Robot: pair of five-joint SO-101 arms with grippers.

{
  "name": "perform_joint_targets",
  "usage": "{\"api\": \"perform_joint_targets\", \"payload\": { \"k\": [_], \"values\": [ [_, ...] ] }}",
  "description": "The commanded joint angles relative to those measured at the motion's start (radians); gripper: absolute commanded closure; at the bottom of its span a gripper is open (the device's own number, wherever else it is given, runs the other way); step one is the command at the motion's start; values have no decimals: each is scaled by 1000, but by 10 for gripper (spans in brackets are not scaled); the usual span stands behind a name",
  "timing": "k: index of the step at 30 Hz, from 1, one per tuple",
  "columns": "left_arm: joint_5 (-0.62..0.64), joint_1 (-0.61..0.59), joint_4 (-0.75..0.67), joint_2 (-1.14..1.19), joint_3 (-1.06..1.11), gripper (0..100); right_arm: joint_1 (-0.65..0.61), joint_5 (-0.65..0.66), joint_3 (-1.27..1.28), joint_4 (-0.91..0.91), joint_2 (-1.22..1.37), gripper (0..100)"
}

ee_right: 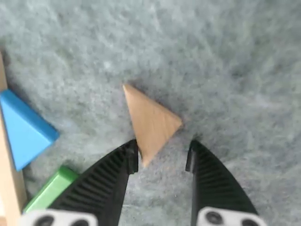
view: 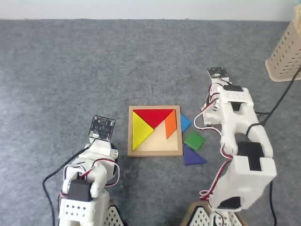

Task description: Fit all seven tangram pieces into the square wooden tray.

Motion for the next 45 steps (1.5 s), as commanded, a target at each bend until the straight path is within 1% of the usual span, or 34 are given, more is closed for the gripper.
{"api": "perform_joint_targets", "payload": {
  "k": [1, 4, 7, 10, 13, 17, 21, 28, 33, 35, 38, 40, 43, 45],
  "values": [
    [6, -2, 6, -21, -19, 988, -2, 61, -17, -7, -104, 811],
    [6, -2, 6, -21, -19, 988, -10, 107, -12, 7, -191, 811],
    [6, -2, 6, -21, -19, 988, -4, 110, -28, -7, -243, 811],
    [6, -2, 6, -21, -19, 988, -7, 109, -35, -12, -243, 811],
    [6, -2, 6, -21, -19, 988, -13, 109, -37, -36, -200, 811],
    [6, -2, 6, -21, -19, 988, -19, 115, -40, -79, -77, 811],
    [6, -2, 6, -21, -19, 988, -38, 118, -74, -48, 7, 810],
    [6, -2, 6, -21, -19, 988, -119, 118, -69, -15, 22, 810],
    [6, -2, 6, -21, -19, 988, -154, 112, -34, -8, 21, 812],
    [6, -2, 6, -21, -19, 988, -162, 112, -29, -8, 21, 847],
    [6, -2, 6, -21, -19, 988, -156, 109, -32, -8, 21, 950],
    [6, -2, 6, -21, -19, 988, -154, 103, -32, -8, 21, 992],
    [6, -2, 6, -21, -19, 988, -154, 52, -32, -7, 21, 991],
    [6, -2, 6, -21, -19, 988, -154, 43, -38, 18, 19, 991]
  ]
}}
